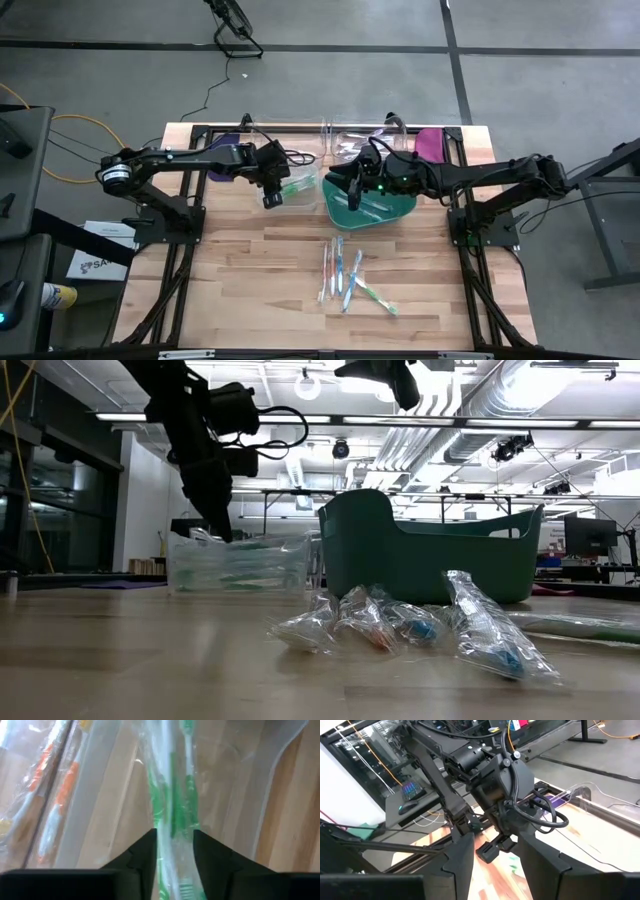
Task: Pick & Place Toothbrushes
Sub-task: Put the green toothbrush into the white bin
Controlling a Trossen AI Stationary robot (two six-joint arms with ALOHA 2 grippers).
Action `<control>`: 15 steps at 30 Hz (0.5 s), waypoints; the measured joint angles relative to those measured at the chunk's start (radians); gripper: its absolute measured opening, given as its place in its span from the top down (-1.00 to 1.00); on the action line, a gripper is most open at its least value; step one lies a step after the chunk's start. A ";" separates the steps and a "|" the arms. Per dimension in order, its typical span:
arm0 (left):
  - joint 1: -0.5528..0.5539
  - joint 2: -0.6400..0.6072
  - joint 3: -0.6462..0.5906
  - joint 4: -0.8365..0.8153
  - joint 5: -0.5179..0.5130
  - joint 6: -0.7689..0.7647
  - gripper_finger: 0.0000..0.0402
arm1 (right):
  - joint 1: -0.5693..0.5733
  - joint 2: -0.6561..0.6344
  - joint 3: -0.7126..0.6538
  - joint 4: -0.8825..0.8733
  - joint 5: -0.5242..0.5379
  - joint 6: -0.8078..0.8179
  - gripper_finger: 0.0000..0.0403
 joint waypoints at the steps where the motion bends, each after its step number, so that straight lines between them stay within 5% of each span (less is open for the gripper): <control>1: 0.000 -0.001 0.000 0.000 0.011 0.000 0.35 | 0.000 0.000 0.000 -0.001 0.000 0.000 0.27; 15: -0.001 -0.006 0.087 0.071 0.008 0.044 0.21 | 0.000 0.000 0.000 -0.045 0.000 0.047 0.27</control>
